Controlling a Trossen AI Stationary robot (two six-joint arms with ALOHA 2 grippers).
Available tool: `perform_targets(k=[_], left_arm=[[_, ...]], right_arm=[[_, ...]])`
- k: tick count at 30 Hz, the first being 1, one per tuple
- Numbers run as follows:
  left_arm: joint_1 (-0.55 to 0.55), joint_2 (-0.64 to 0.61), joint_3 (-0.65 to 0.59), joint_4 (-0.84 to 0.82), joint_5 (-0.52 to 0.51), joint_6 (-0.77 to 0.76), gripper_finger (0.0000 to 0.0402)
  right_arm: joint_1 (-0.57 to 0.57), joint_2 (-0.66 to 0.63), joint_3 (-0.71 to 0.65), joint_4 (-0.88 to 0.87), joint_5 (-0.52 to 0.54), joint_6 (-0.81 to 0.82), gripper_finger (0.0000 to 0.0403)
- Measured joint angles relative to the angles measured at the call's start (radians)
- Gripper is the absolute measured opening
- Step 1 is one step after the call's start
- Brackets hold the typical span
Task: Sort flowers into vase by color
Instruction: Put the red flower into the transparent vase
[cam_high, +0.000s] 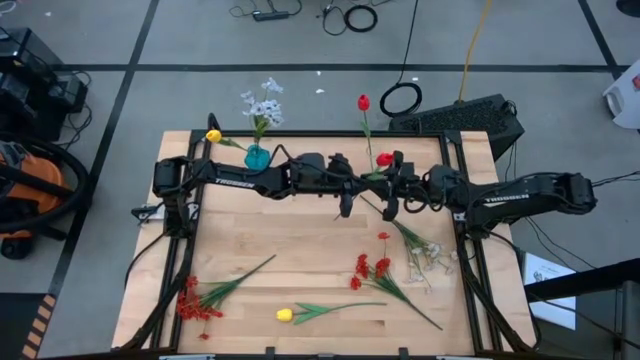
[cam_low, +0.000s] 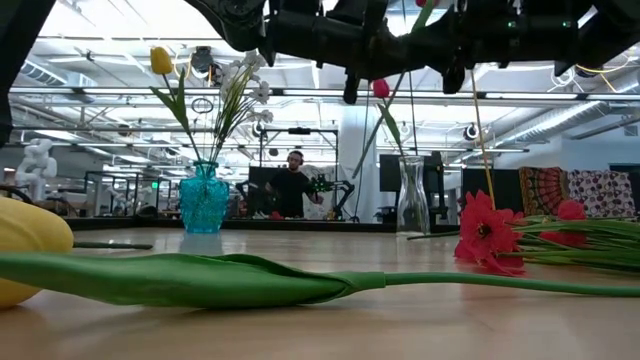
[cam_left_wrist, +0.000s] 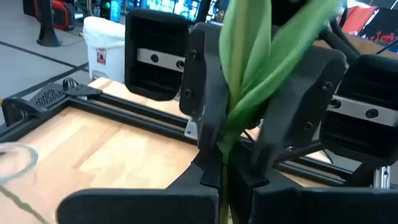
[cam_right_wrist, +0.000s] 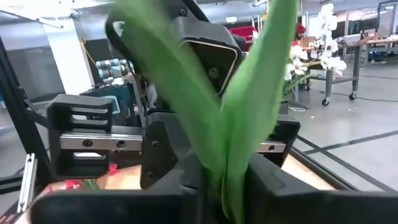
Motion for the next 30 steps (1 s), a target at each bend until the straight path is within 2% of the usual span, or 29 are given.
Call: perform_targets(k=[3,5,11,18,23,25,30], left_arm=[[-0.001,0.000,0.000,-0.019,0.000,0.000,0.0008],[-0.001,0.000,0.000,-0.021,0.000,0.000,0.0008],[-0.003,0.000,0.000,-0.024,0.000,-0.004,0.0020],[-0.003,0.000,0.000,-0.047,-0.001,0.005,0.0086],[0.001,-0.006,0.000,-0.145,0.012,0.024,0.0124],[0.005,-0.021,0.000,-0.202,0.023,0.042,0.0130],[0.002,-0.079,0.000,-0.320,0.025,0.091,0.0132]], right_arm=[[0.000,0.001,0.000,-0.007,0.002,-0.001,0.0018],[0.000,0.001,0.000,-0.007,0.002,-0.002,0.0007],[0.000,0.001,0.000,-0.011,-0.001,-0.007,0.0004],[-0.002,0.001,0.000,-0.010,-0.002,-0.012,0.0003],[-0.002,-0.021,0.000,-0.014,-0.001,-0.014,0.0002],[-0.003,-0.047,0.000,-0.036,0.002,-0.014,0.0002],[-0.004,-0.131,0.001,-0.184,0.087,-0.017,0.0001]])
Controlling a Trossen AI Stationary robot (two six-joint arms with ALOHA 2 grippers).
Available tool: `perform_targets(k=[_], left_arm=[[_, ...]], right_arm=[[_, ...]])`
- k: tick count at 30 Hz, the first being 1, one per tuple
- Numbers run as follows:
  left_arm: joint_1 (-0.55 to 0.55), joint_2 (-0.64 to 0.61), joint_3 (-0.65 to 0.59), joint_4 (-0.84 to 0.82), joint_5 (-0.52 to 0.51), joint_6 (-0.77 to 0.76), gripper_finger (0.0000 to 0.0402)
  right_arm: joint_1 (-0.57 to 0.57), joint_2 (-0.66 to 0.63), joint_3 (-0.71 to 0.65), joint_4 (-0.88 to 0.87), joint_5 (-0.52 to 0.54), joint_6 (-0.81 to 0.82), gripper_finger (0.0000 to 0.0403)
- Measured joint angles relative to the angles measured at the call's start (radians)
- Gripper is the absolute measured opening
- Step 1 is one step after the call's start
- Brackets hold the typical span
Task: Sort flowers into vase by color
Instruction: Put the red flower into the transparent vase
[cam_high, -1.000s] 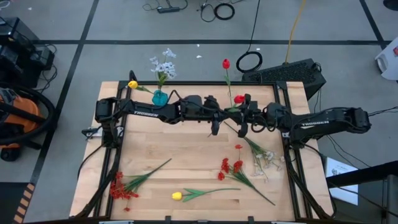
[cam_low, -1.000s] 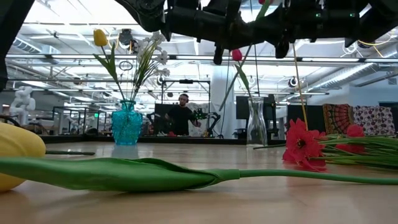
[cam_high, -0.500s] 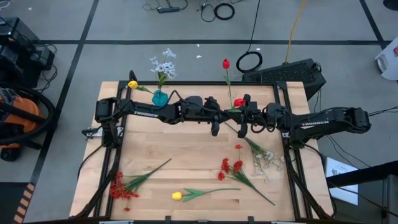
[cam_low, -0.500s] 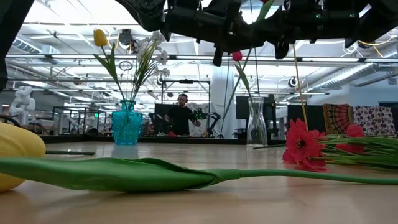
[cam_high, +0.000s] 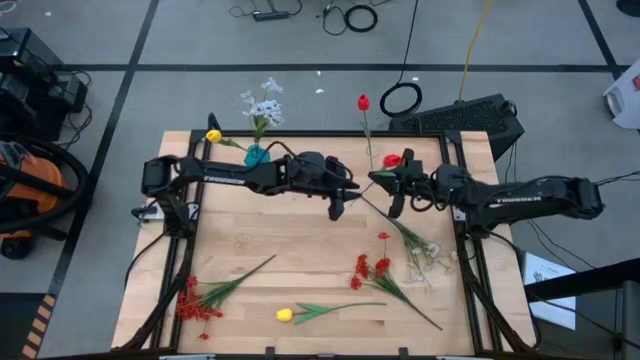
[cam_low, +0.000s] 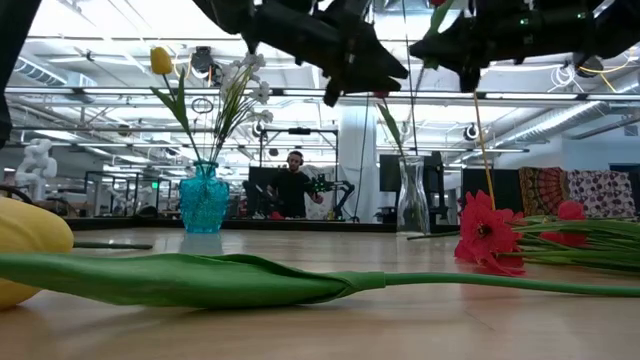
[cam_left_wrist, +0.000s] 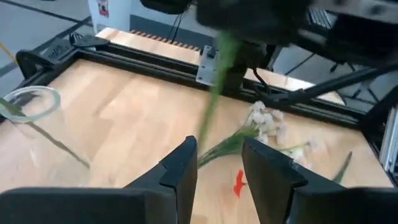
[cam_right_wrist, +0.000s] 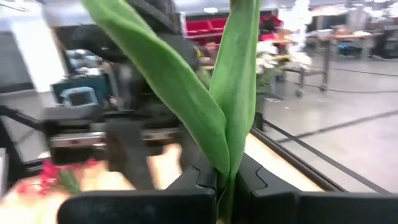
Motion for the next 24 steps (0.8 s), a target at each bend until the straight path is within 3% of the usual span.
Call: perform_targets(k=[6,12,18,24], left_arm=[[-0.022,-0.062,-0.078,-0.045,0.010,0.033,0.0132],[-0.020,-0.169,-0.310,0.190,0.008,-0.039,0.0132],[-0.020,-0.345,-0.568,0.390,0.001,-0.103,0.0132],[-0.035,-0.454,-0.687,0.457,-0.010,-0.103,0.0132]], right_arm=[[-0.003,-0.068,0.000,-0.110,0.060,0.010,0.0001],[-0.024,-0.096,0.028,-0.239,0.133,0.032,0.0000],[-0.095,-0.065,0.174,-0.395,0.145,-0.001,0.0000],[-0.223,-0.014,0.349,-0.530,0.140,-0.068,0.0000]])
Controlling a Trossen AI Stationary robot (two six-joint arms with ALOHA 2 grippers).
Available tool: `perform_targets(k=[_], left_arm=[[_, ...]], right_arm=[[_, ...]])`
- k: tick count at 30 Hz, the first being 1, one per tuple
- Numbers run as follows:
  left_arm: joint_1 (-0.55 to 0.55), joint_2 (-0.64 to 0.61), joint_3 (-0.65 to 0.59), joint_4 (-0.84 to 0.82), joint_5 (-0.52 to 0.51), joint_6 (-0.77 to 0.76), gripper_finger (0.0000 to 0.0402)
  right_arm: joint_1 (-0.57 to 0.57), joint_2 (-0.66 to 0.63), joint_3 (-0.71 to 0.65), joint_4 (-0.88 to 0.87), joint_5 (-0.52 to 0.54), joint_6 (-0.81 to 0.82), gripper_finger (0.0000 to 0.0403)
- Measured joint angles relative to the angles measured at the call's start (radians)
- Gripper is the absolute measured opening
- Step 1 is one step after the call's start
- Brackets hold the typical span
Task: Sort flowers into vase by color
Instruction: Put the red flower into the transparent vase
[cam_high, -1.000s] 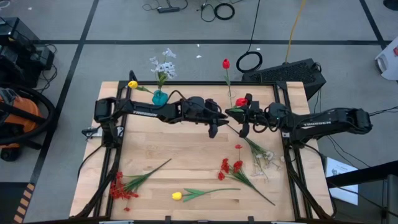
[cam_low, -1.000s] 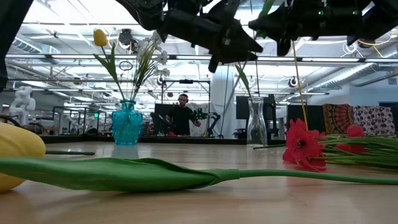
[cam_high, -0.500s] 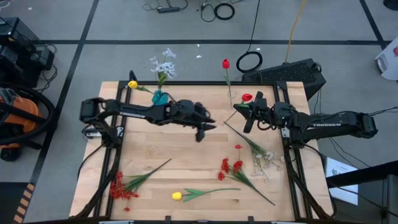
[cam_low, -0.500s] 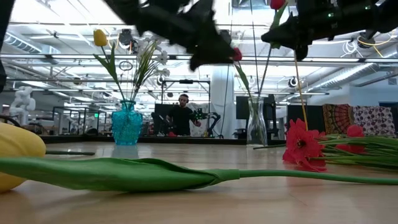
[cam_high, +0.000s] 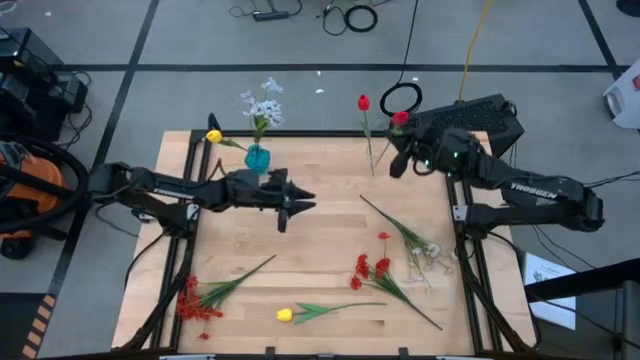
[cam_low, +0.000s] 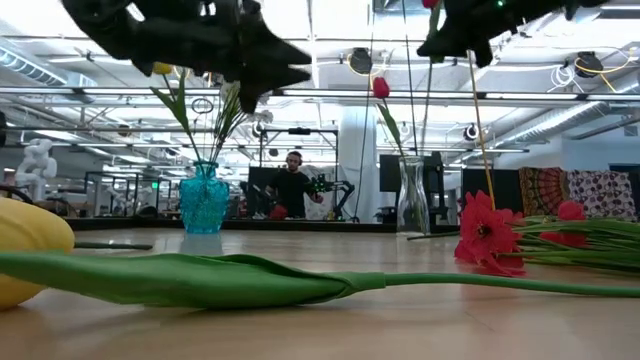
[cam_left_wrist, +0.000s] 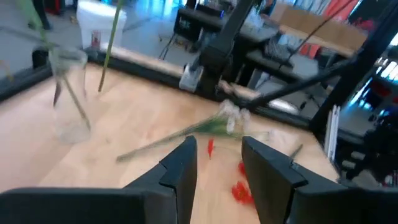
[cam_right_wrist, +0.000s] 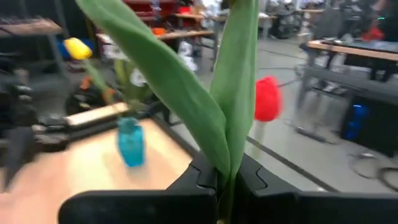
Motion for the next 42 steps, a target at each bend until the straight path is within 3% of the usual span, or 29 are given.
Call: perform_targets(k=[8,14,25,33,42], left_arm=[[-0.012,-0.058,-0.051,-0.011,-0.030,0.003,0.0132],[-0.013,-0.057,-0.051,-0.032,-0.043,0.005,0.0132],[-0.021,-0.057,-0.051,-0.062,-0.047,0.009,0.0132],[-0.040,-0.057,-0.051,-0.082,-0.047,0.007,0.0132],[-0.045,-0.057,-0.051,-0.083,-0.073,0.002,0.0132]], right_arm=[[-0.175,0.111,0.214,-0.088,-0.149,-0.027,0.0000],[-0.216,0.216,0.272,-0.129,-0.160,-0.027,0.0000],[-0.225,0.376,0.193,-0.041,-0.156,0.006,0.0000],[-0.249,0.384,0.056,0.112,-0.150,0.066,0.0000],[-0.247,0.412,0.032,0.123,-0.151,0.085,0.0012]])
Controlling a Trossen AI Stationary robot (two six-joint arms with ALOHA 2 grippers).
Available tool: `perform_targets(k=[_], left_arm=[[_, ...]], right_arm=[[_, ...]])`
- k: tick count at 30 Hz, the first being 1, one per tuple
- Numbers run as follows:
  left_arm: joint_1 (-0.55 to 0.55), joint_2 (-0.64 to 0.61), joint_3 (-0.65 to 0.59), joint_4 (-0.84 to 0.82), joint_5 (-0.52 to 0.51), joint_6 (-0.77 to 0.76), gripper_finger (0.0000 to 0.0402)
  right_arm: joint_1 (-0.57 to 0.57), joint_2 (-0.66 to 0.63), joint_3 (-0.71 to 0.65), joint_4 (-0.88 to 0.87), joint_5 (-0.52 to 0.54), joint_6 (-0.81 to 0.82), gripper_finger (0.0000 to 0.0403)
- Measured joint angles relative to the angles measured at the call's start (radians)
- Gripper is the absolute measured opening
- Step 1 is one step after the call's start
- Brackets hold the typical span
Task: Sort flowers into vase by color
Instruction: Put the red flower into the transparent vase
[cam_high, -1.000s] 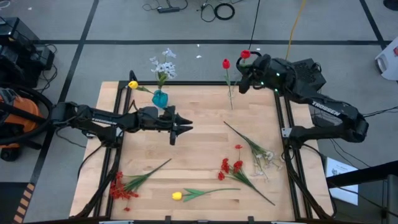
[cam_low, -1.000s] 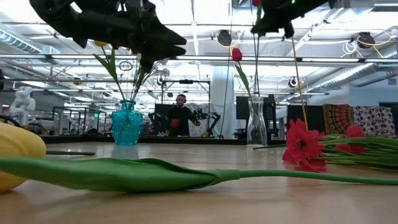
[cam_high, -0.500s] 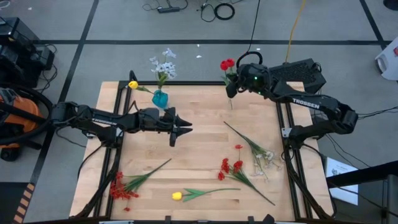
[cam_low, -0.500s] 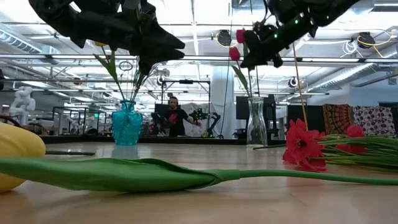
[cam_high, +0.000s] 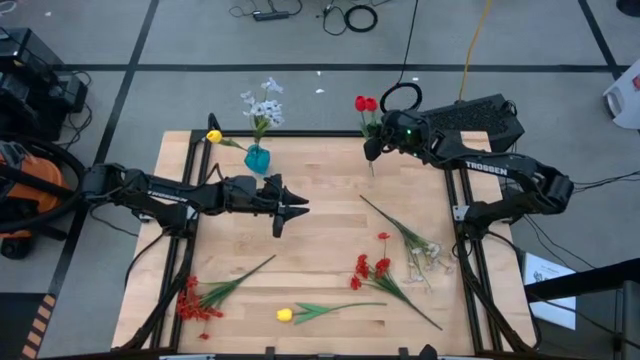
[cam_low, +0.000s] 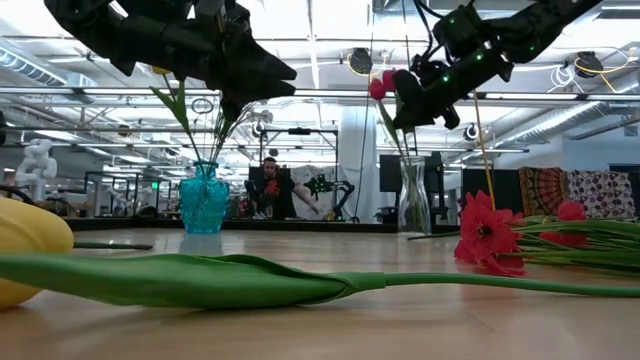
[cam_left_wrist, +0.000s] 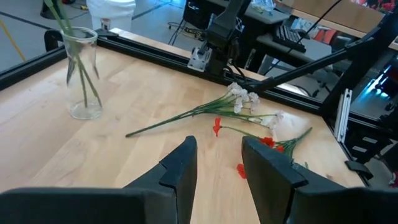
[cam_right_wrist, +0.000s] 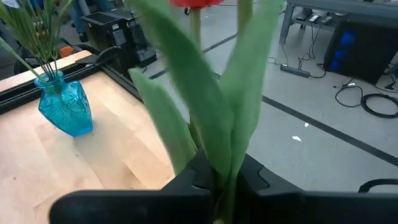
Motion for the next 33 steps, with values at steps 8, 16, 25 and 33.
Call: perform_targets(k=[8,16,25,33], left_arm=[[-0.011,0.000,0.000,-0.002,0.000,-0.002,0.0132],[-0.013,0.000,0.000,-0.005,0.000,-0.001,0.0132],[-0.012,0.000,0.000,-0.006,0.000,-0.001,0.0132],[-0.012,0.000,0.000,-0.009,0.000,-0.001,0.0132]], right_arm=[[0.002,-0.009,-0.004,-0.022,-0.002,0.001,0.0043],[0.002,-0.057,-0.004,-0.051,-0.006,0.014,0.0094],[0.002,-0.135,-0.004,-0.159,-0.006,0.027,0.0137],[0.002,-0.181,-0.004,-0.291,-0.006,0.027,0.0144]])
